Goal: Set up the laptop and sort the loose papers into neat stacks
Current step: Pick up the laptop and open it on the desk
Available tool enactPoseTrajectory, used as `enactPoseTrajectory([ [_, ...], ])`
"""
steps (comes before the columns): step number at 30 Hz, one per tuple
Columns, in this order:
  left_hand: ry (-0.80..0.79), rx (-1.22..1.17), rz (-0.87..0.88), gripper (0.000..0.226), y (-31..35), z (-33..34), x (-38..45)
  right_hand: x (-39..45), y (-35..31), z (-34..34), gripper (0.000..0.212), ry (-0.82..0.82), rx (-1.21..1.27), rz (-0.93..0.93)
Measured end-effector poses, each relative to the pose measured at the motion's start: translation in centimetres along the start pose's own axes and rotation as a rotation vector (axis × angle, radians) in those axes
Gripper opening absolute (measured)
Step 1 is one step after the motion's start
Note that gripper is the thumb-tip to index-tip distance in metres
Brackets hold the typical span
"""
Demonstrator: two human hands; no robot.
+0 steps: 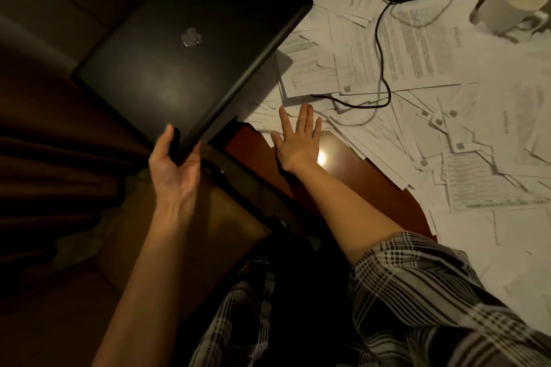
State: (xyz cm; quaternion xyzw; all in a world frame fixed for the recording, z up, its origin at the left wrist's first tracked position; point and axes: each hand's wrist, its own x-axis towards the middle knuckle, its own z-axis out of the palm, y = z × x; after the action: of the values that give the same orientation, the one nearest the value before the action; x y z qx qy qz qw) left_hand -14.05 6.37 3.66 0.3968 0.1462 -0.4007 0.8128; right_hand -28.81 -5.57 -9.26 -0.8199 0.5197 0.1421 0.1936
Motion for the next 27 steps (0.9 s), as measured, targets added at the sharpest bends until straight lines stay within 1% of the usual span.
enactPoseTrajectory([
  [3,-0.002,-0.018,0.037,0.004,0.7,-0.2,-0.6,0.2,0.0,-0.7,0.067,-0.055,0.019,-0.030],
  [5,-0.003,-0.040,0.046,0.006,0.8,-0.5,-1.1,-0.3,1.1,-1.2,0.072,-0.072,0.037,-0.134],
  [7,-0.005,-0.058,0.032,0.008,0.5,-0.8,-1.8,-1.9,3.2,-1.1,0.071,-0.035,0.087,-0.236],
  [9,0.004,-0.058,0.006,0.013,-0.4,-1.1,-2.6,-4.4,5.7,0.0,0.068,0.027,0.099,-0.248],
  [11,0.004,-0.033,-0.029,0.020,-1.6,-1.4,-3.8,-7.3,8.0,1.5,0.066,0.050,0.079,-0.199],
  [13,-0.016,0.014,-0.049,0.033,-3.2,-1.9,-5.1,-10.2,9.7,2.6,0.063,0.048,0.085,-0.138],
  [14,-0.036,0.032,-0.068,0.033,-4.0,-2.0,-5.7,-11.5,10.4,3.0,0.061,0.058,0.106,-0.103],
  [16,-0.095,0.046,-0.131,0.015,-5.5,-2.1,-6.6,-13.9,11.9,3.6,0.060,0.084,0.150,-0.024],
  [17,-0.133,0.046,-0.162,0.021,-6.3,-2.1,-6.9,-15.0,12.7,3.8,0.058,0.097,0.162,0.014],
  [19,-0.200,0.106,-0.237,0.048,-7.8,-2.2,-7.0,-17.1,14.4,4.3,0.056,0.127,0.153,0.085],
  [20,-0.227,0.140,-0.265,0.053,-8.5,-2.1,-7.2,-18.1,15.2,4.6,0.057,0.150,0.136,0.134],
  [22,-0.278,0.183,-0.327,0.055,-10.0,-1.8,-7.6,-19.9,17.1,5.4,0.057,0.208,0.106,0.281],
  [24,-0.285,0.225,-0.394,0.056,-11.6,-1.0,-8.3,-21.2,19.0,6.1,0.052,0.253,0.095,0.419],
  [25,-0.293,0.234,-0.416,0.057,-12.3,-0.6,-8.7,-21.6,19.8,6.2,0.053,0.276,0.091,0.449],
  [27,-0.300,0.249,-0.453,0.060,-13.8,0.2,-9.5,-21.9,21.3,5.9,0.055,0.312,0.091,0.420],
])
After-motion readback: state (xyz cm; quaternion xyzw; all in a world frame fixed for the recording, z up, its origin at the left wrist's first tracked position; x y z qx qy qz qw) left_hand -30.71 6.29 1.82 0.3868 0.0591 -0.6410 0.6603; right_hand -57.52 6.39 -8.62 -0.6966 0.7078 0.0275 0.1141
